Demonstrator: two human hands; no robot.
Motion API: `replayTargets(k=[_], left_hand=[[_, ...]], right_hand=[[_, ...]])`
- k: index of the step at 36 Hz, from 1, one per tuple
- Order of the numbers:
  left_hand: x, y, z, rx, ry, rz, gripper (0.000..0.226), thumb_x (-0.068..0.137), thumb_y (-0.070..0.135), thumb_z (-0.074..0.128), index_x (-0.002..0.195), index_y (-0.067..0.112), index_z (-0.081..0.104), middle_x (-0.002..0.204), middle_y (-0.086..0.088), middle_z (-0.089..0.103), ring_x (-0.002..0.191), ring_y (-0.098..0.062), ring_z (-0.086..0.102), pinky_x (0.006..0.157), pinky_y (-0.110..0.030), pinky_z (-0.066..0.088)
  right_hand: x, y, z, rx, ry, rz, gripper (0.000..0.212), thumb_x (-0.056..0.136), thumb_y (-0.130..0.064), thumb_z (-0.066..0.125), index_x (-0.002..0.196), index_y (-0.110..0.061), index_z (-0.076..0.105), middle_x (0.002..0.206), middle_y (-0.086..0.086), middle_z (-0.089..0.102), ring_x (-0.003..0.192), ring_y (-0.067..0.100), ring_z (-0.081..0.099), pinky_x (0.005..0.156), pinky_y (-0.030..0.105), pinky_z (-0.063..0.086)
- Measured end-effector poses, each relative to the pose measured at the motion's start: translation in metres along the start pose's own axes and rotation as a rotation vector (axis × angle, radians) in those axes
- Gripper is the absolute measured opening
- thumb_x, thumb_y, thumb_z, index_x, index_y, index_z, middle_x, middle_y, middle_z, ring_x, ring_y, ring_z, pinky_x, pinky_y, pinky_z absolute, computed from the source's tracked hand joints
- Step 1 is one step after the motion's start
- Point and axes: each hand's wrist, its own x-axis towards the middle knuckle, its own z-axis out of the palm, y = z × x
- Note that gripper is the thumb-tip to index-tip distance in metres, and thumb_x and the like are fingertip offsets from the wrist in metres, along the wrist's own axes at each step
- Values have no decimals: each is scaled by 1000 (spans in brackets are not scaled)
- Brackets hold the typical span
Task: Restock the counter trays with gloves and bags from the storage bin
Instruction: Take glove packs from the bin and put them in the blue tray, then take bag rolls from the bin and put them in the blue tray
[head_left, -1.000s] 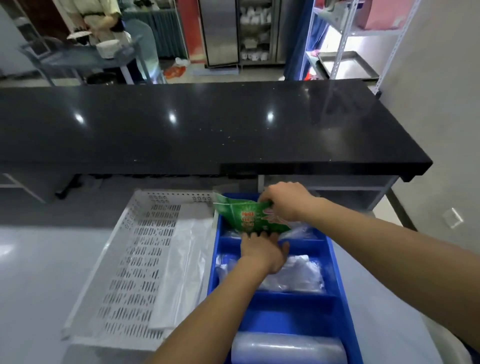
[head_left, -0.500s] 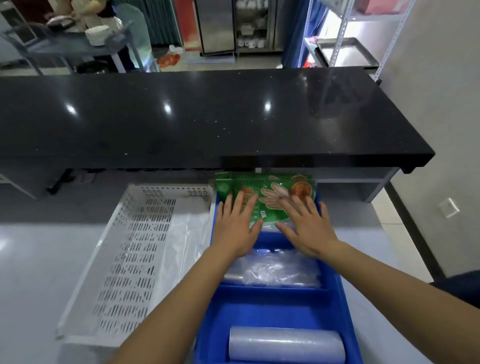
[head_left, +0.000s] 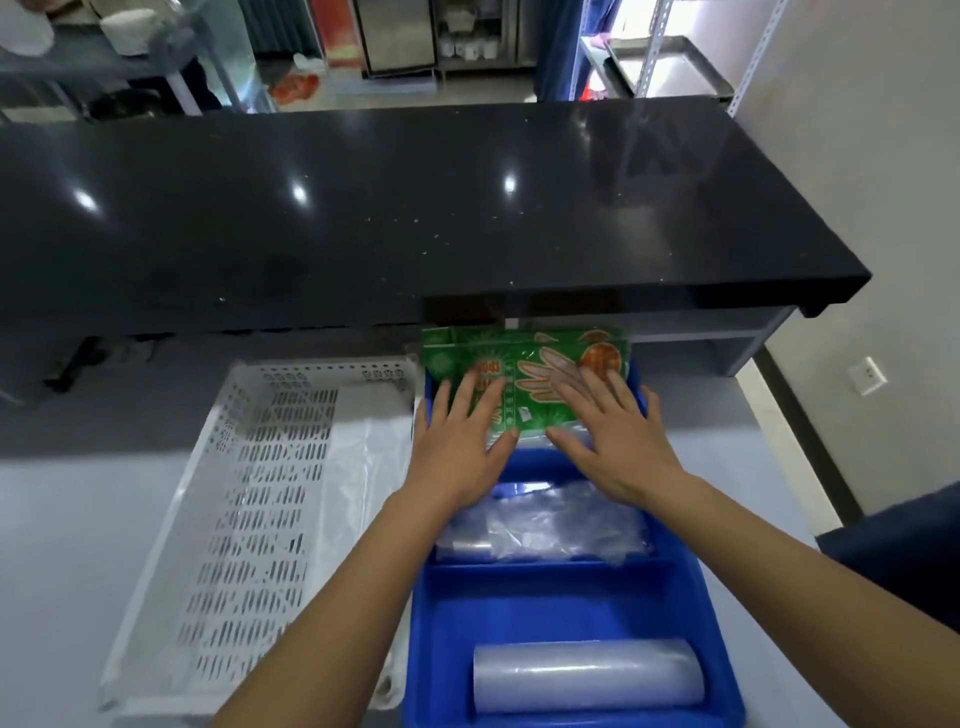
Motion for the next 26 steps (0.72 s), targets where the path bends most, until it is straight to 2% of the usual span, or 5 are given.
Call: replayTargets(k=[7, 11, 17, 21, 26], left_hand=[[-84, -4, -25, -280, 56, -1, 64, 96, 54, 44, 152, 47, 14, 165, 13, 3, 152, -15, -2, 123, -44, 6], [-147, 0, -23, -418, 130, -75, 64, 95, 51, 51, 150, 49, 19, 164, 15, 8, 152, -12, 1, 123, -40, 9], [-226, 20, 10, -324, 174, -173, 70, 85, 68, 36, 149, 53, 12, 162, 21, 1, 152, -13, -1, 122, -36, 7], [-273, 33, 25, -316, 208, -324, 71, 84, 67, 37, 148, 48, 16, 163, 12, 5, 152, -18, 4, 121, -39, 10], [-338, 39, 35, -266, 244, -516, 73, 83, 71, 36, 150, 49, 16, 163, 18, 3, 151, -8, -1, 120, -31, 4]], right_hand=[[-80, -28, -8, 271, 57, 109, 63, 93, -59, 43, 151, -41, 25, 165, -12, 4, 151, 12, -3, 120, 48, 8], [-145, -43, -8, 409, 57, 126, 63, 89, -66, 40, 147, -42, 32, 162, -15, 15, 150, 8, 4, 121, 45, 15], [-195, -52, 6, 474, -53, -11, 56, 91, -54, 54, 141, -53, 27, 152, -32, 7, 148, -1, 3, 122, 42, 13], [-200, -66, 15, 536, -65, -100, 58, 92, -54, 53, 146, -41, 37, 157, -23, 17, 148, 1, 5, 121, 40, 14], [-212, -95, 30, 621, -216, -273, 55, 89, -66, 45, 141, -51, 34, 157, -24, 22, 148, 0, 7, 120, 32, 11]])
